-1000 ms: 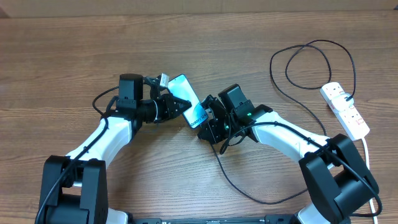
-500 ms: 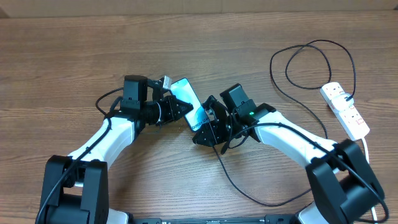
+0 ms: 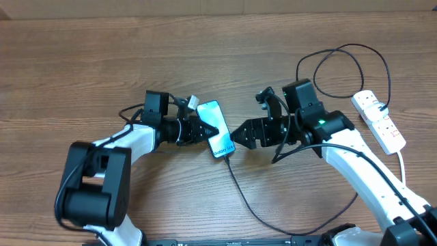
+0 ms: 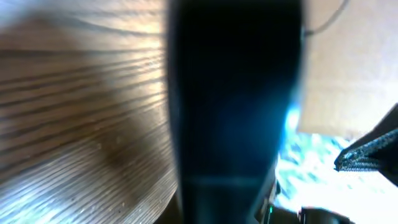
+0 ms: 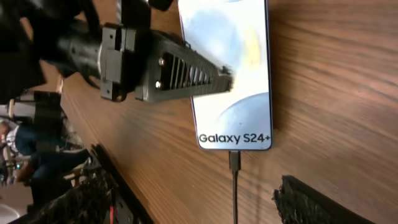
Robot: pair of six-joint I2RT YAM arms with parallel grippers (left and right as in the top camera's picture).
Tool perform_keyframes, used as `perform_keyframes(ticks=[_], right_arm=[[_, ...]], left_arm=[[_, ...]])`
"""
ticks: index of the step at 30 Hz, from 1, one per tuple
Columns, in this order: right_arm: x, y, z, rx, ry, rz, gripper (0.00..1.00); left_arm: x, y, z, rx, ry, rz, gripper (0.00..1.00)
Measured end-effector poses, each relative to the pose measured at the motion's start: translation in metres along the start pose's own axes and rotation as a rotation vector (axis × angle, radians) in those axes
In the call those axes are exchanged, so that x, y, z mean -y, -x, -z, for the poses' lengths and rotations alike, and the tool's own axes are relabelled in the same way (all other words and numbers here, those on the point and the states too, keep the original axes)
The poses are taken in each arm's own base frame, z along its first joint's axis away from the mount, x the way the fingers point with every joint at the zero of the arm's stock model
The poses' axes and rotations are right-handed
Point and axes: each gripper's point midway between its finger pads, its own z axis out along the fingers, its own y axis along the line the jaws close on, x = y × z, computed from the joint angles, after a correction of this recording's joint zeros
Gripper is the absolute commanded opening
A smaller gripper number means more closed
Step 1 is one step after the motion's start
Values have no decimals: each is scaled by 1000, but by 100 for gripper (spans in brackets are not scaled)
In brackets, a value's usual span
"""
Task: Plug charger to phone and switch on socket
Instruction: 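Lower the plugged-in phone flat onto the table with the left gripper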
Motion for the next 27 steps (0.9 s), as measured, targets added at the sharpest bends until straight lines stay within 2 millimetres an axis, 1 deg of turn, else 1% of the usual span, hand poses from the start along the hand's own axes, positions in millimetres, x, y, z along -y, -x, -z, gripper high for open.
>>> perform_keyframes(ticks=[4,9,17,22,27], right_arm=[[3,-11,6,-32,-13,-45,87],[3,-21,8,-65,-21,-73,87],[4,-30,10,-94,-29,-94,87],[4,-31,10,-97,-31,-89,87],[4,-31,10,-99,-32,-85,87]], left_arm=[[-6,-14,-10,-67,-72,-22,4],[-14,-21,-15,-93,-86,-29,5],[-34,-40,-14,-148,21,96,6],[-35,-40,-9,-186,78,111,7],[-36,-23,0,-203,187,42,7]])
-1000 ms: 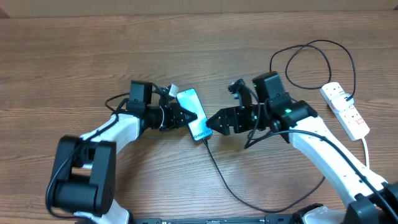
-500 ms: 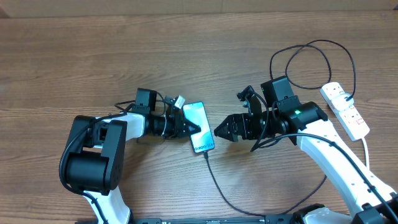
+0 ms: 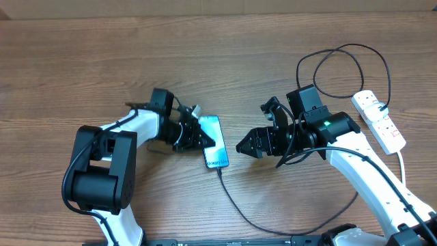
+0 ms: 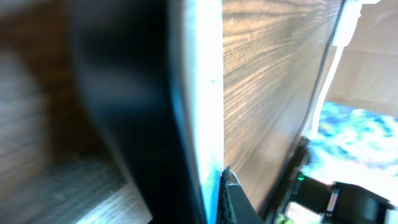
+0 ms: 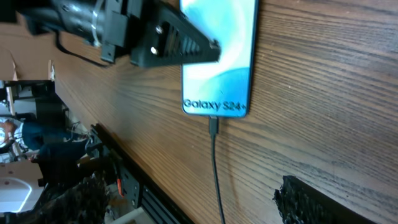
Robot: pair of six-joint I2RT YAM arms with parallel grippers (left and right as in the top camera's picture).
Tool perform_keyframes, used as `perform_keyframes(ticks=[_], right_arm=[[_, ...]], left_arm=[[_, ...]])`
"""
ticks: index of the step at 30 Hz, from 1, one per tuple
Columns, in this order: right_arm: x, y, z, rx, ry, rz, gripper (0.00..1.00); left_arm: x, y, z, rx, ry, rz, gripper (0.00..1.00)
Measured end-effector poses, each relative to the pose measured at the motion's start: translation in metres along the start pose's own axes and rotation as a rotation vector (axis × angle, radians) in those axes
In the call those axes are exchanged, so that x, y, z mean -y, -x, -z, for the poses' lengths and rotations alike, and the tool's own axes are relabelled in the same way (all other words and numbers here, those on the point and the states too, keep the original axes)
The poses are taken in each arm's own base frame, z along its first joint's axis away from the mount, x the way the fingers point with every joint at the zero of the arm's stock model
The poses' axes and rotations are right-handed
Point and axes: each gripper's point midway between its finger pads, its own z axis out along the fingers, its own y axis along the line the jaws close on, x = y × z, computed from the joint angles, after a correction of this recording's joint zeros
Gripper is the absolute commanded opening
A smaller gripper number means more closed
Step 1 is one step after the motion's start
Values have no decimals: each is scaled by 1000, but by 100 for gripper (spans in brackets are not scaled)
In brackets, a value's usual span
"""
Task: Plug charger to phone and switch on socket
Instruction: 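Lower the plugged-in phone flat onto the table with the left gripper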
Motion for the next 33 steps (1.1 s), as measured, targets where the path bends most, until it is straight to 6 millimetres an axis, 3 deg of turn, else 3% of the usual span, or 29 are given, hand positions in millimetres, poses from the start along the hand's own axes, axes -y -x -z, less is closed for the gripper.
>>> perform_keyframes(ticks=[7,10,23,33], right_arm=[[0,1,0,2,-1,4,88],[2,2,0,9,-13,9,100],[3,12,0,47,-23,-1,100],[4,9,0,37,-26,-18,100]], left_arm=[[7,14,6,21,11,-158,4],[9,13,6,20,-1,-197,4],[9,28,7,73,11,-293,11],[-10,31,8,78,123,-240,21]])
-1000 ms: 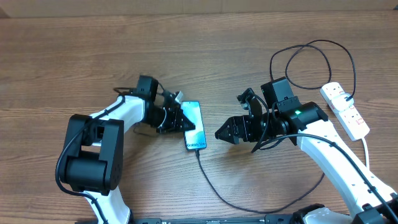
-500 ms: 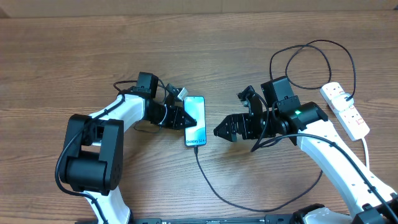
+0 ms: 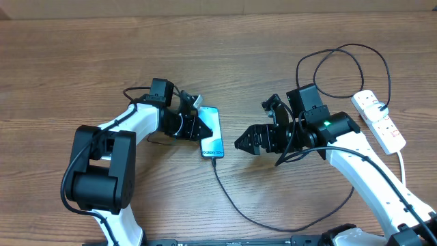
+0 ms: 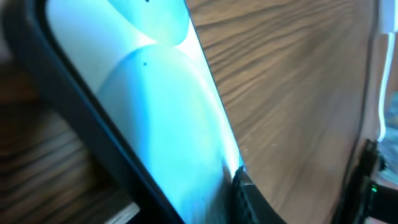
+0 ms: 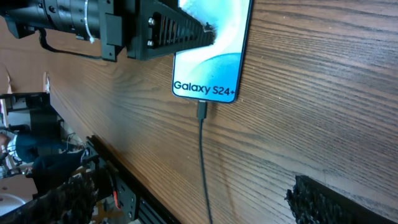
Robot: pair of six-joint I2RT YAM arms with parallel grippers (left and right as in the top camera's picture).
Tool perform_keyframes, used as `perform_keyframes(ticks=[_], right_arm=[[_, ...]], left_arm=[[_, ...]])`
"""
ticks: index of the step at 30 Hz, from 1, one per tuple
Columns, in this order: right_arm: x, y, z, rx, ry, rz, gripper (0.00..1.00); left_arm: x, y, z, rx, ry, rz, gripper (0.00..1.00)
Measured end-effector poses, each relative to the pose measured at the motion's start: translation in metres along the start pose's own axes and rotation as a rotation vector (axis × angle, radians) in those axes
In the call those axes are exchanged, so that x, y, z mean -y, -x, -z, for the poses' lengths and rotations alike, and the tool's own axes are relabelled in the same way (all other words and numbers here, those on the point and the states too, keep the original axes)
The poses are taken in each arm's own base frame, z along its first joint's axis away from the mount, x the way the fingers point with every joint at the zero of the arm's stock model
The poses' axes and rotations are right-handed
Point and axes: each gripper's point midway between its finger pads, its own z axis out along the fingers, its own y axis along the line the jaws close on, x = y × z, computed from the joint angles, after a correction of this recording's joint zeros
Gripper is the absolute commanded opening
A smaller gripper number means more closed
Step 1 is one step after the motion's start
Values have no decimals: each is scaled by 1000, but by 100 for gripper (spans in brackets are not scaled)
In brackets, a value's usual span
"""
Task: Plug charger to phone and switch on socket
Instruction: 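Lower the plugged-in phone flat onto the table with the left gripper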
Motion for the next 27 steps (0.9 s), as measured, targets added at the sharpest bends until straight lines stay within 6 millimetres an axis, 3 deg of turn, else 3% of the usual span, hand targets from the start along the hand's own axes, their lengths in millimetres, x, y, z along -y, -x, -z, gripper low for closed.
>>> perform_keyframes(ticks=[8,27], right_arm=[[0,0,0,0,0,-2,100],[12,3,0,20,-69,-2,100]], left_arm=[[-11,4,0,13,64,3,32],[-18,9,4,35,120,132,33]])
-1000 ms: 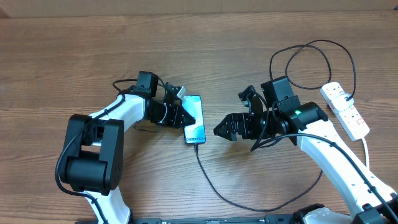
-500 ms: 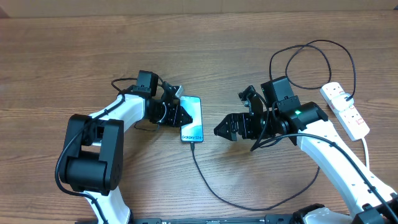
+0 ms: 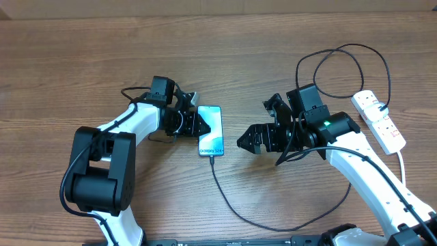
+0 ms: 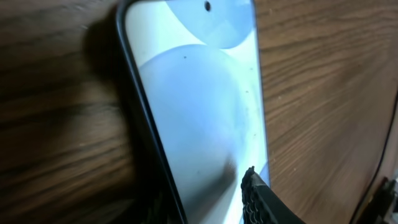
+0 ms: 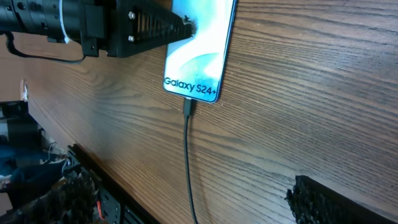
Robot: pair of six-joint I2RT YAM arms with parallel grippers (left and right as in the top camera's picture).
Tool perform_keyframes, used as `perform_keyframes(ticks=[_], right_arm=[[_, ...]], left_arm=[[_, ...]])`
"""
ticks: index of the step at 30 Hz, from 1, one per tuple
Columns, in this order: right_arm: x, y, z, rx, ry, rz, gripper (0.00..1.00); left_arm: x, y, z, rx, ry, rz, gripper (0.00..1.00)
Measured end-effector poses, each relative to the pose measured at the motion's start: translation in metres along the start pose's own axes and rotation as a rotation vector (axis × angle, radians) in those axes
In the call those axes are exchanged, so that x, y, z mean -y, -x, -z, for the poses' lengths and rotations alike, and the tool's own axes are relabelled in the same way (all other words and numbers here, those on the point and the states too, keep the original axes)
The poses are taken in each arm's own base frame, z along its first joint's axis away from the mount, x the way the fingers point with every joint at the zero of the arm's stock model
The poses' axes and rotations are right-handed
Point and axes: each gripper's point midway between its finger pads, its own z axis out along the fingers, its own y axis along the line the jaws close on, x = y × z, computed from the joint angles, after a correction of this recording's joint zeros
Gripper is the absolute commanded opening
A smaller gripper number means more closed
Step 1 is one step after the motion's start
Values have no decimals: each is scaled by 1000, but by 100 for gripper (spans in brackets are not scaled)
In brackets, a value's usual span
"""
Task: Plug charger to phone and switch on socket
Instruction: 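Lower the plugged-in phone flat onto the table with the left gripper, then release the phone and move the right gripper to the power strip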
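The phone point(image 3: 211, 130) lies flat on the wooden table with its screen lit, and "Galaxy S24+" can be read on the phone point(image 5: 199, 56) in the right wrist view. The black charger plug point(image 5: 189, 106) sits in its bottom port. The cable point(image 3: 232, 198) loops along the front and then back to the white socket strip point(image 3: 379, 121). My left gripper point(image 3: 196, 123) is at the phone's left side. One fingertip point(image 4: 252, 186) hangs just over the screen, the jaws a little apart. My right gripper point(image 3: 254, 130) stands open to the right of the phone, holding nothing.
The cable forms a loop point(image 3: 341, 68) on the table behind my right arm, next to the strip. The strip lies near the table's right edge. Bare wood point(image 3: 82, 61) stretches to the left and behind the phone.
The phone has turned a little straighter and now rests flat. The left wrist view faces the screen more squarely, and the finger sits further out. My right gripper has barely moved.
At first my left gripper held the phone tilted, with the cable plugged in and my open right gripper close to the phone's bottom end. Then my right gripper was further right. The phone was later further left and straighter, and now it lies flat.
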Motion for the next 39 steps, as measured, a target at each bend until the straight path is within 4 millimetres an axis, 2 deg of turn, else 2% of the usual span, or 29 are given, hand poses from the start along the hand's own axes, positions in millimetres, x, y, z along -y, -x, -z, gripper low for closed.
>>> perform_keyframes(ticks=[10,12,15,16,17,18,19,20,21,24,26,30,32,36,39], right_arm=[[1,2,0,8,-4,4,100],[0,3,0,12,-3,2,100],[-1,8,0,30,2,3,98],[-2,11,0,44,6,11,87],[-3,15,0,59,10,19,71],[-4,19,1,74,10,22,61],[-2,24,1,94,0,12,49],[0,25,2,100,-9,1,36],[4,27,2,111,-30,-35,27],[25,32,8,147,-112,-138,11],[42,35,14,174,-167,-213,5],[79,41,32,235,-274,-343,4],[100,40,42,259,-336,-400,4],[139,35,65,308,-454,-523,4],[174,32,91,374,-544,-637,4]], left_arm=[[-6,5,3,18,47,59,35],[-6,5,3,19,49,64,38],[-5,6,4,22,47,72,52],[-4,7,4,24,48,71,70],[-2,8,5,30,46,68,82],[1,10,7,36,38,67,93],[3,15,10,50,38,60,100],[4,18,12,61,41,56,100],[4,21,14,72,46,55,100],[3,23,16,83,60,63,100],[0,23,20,93,89,65,100],[-12,15,35,101,200,86,100],[-9,11,54,124,248,84,100],[15,12,112,250,310,42,100],[27,1,147,307,351,28,100]])
